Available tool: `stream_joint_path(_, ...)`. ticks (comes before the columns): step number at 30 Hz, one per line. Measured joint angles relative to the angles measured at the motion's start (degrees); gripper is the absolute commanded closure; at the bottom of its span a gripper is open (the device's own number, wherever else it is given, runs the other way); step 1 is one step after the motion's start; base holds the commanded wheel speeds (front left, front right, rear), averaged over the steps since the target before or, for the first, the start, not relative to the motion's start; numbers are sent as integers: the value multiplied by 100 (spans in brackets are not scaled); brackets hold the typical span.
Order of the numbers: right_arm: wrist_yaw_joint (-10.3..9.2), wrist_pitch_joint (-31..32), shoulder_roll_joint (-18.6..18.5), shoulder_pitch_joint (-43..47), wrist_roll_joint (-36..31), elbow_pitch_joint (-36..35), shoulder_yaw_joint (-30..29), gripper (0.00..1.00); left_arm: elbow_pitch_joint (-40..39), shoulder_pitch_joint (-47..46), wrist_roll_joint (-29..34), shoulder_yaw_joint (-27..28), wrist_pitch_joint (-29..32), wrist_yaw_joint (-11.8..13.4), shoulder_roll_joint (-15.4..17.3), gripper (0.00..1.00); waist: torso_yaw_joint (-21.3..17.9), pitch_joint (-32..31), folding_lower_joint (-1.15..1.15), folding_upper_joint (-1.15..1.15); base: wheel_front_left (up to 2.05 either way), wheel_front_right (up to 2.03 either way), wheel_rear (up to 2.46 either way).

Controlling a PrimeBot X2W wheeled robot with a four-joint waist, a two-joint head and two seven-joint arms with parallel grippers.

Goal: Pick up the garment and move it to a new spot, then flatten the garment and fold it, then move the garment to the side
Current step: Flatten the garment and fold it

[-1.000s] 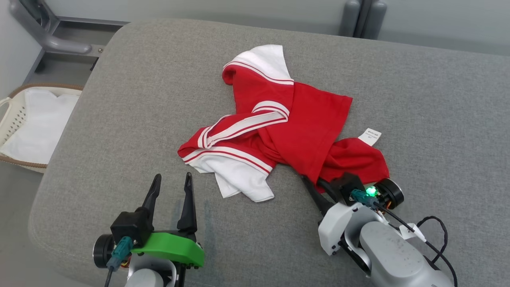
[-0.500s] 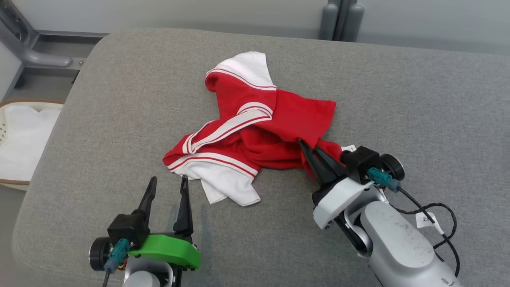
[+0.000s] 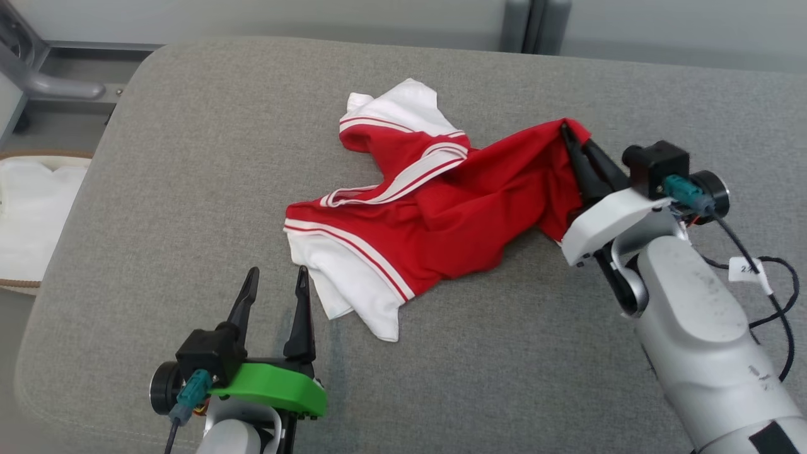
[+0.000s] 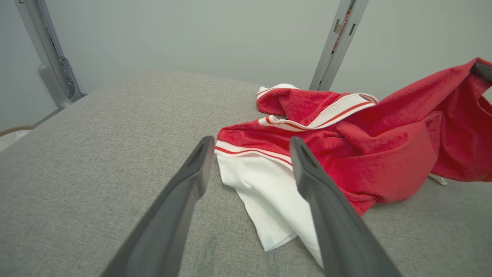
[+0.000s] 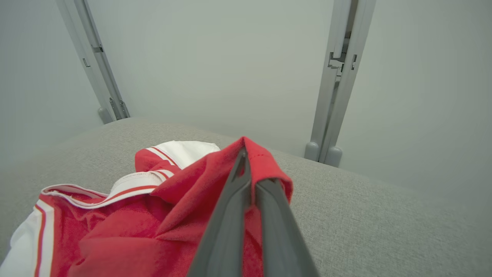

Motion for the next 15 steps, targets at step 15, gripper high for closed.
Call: stream_joint_path(15,0,166,-1283,-1845,-89,2215,-190,100,-81,-410,-191,-366,0,-3,-2,0,361,657,0,0,0,0,0)
